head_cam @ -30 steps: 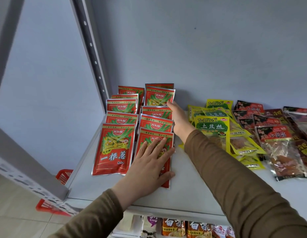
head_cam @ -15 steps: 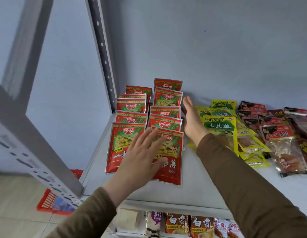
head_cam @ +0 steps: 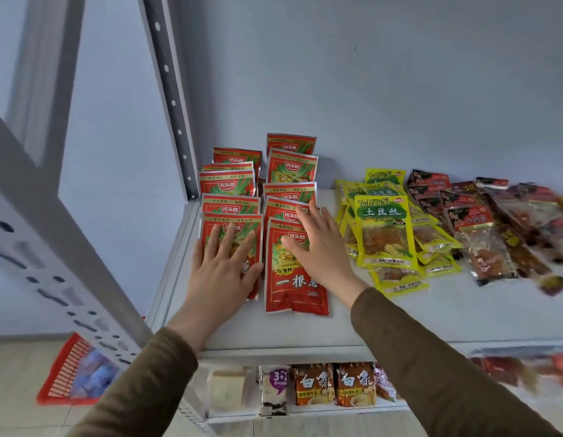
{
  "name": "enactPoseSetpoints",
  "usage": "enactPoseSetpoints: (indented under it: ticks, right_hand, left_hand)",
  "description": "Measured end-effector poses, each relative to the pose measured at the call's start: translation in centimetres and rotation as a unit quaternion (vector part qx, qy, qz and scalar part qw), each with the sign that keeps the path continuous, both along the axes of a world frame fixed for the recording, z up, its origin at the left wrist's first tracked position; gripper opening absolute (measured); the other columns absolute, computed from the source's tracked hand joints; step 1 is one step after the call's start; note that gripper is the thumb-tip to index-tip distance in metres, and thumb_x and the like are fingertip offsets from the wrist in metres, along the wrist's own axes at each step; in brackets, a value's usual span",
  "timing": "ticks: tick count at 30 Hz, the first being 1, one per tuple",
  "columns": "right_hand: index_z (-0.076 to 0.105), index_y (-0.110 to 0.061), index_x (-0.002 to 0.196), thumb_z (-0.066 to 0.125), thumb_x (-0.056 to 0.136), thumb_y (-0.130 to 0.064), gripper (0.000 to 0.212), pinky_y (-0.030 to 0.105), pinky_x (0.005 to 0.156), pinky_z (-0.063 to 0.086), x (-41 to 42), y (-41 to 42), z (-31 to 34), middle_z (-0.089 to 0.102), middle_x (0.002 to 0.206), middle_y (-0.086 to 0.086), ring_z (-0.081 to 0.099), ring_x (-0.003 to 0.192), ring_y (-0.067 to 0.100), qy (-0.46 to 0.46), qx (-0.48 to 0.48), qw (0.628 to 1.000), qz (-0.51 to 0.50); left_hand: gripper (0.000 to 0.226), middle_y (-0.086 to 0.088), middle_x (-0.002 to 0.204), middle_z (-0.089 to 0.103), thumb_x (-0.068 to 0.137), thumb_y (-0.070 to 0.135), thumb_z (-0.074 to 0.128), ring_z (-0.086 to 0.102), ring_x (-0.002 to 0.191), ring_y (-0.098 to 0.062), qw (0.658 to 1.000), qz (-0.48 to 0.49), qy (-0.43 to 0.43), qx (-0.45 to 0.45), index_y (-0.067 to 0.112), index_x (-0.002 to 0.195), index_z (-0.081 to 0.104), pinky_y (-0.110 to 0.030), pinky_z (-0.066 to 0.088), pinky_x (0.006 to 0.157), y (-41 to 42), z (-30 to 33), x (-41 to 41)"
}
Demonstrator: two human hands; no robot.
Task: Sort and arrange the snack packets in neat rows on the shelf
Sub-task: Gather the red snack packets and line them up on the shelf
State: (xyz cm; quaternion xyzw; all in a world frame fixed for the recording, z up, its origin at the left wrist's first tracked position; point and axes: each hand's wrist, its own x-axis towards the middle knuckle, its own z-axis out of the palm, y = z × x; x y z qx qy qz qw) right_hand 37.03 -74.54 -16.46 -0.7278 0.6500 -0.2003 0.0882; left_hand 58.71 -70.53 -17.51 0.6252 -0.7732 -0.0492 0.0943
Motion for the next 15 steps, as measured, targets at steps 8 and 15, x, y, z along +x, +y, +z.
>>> enactPoseSetpoints:
  ticks: [8, 15]
  right_hand:
    - [0.016, -0.036, 0.161, 0.045, 0.099, -0.063, 0.074, 0.033, 0.121, 0.000, -0.3, -0.6, 0.7, -0.001, 0.170, -0.008, -0.006, 0.156, 0.014, -0.063, -0.006, 0.998, 0.031]
    - [0.038, -0.025, 0.152, 0.044, 0.107, -0.042, 0.049, 0.004, 0.079, 0.046, -1.3, -2.9, 5.2, 0.046, 0.139, -0.012, 0.055, 0.108, -0.010, -0.419, 0.041, 0.905, -0.059]
  left_hand:
    - [0.077, 0.001, 0.171, -0.014, 0.096, 0.076, 0.002, -0.025, 0.154, -0.025, 1.000, -0.004, 0.009, -0.025, 0.038, 0.162, -0.011, -0.050, -0.017, 0.123, 0.2, 1.2, -1.7]
    - [0.076, -0.005, 0.171, -0.013, 0.099, 0.072, 0.003, -0.024, 0.153, -0.028, 0.994, -0.094, -0.024, -0.058, 0.032, 0.163, -0.006, -0.048, -0.013, 0.125, 0.7, 2.0, -7.7]
